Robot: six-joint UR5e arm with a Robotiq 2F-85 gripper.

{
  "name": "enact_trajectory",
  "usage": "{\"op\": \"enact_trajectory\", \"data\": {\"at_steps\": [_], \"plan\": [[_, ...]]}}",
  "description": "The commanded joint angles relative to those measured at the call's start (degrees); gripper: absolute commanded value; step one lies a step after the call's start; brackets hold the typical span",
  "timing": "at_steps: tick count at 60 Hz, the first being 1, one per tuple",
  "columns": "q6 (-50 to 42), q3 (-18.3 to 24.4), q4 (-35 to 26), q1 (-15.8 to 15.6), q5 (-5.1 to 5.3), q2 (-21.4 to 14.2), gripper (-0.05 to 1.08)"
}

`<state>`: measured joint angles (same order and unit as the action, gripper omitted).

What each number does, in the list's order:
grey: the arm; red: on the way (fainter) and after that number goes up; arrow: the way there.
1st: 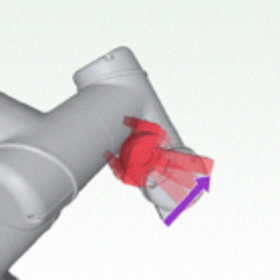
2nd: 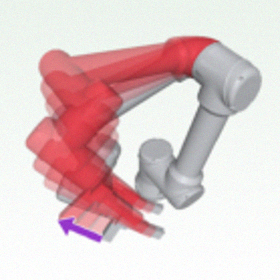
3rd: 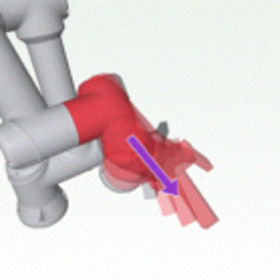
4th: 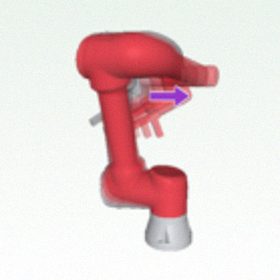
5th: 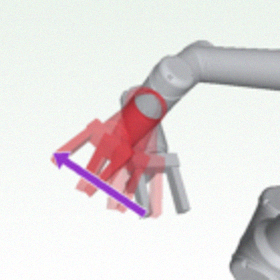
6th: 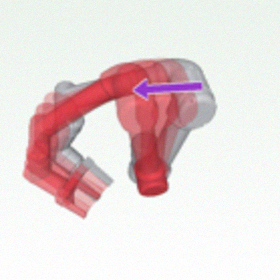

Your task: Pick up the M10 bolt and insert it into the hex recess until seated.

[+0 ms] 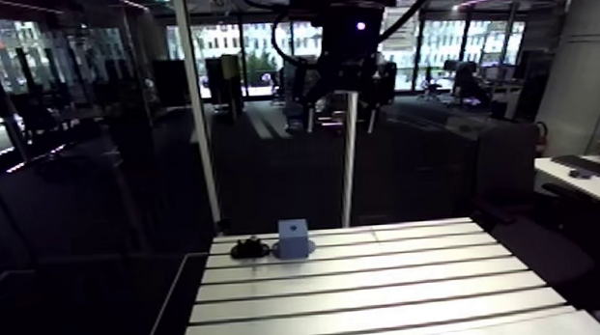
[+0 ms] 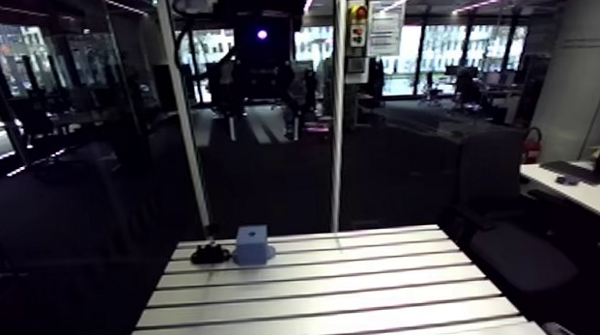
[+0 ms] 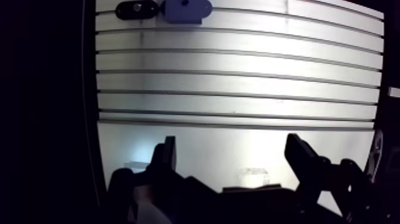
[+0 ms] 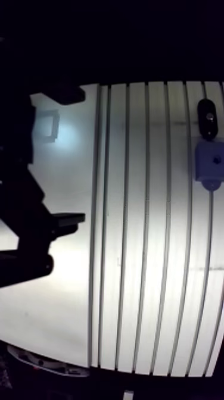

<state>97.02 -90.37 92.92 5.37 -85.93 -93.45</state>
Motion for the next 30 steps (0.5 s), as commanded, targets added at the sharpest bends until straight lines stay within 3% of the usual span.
{"op": "enact_trajectory", "data": {"at_steps": [1,21,25,27,30], "plan": [[-1.1,0.6,2.1,-2.0,-0.33,1.9,0.01],[-8.8,0.2,9.8,-7.8,-0.57,7.0,0.01],[-9.6,0.1,11.9,-9.0,-1.39,8.3,0.01],[-9.9,-0.2,14.0,-10.3,-2.75,9.5,0.01],[-10.1,-0.3,15.0,-10.7,-3.46,10.1,0.01]]}}
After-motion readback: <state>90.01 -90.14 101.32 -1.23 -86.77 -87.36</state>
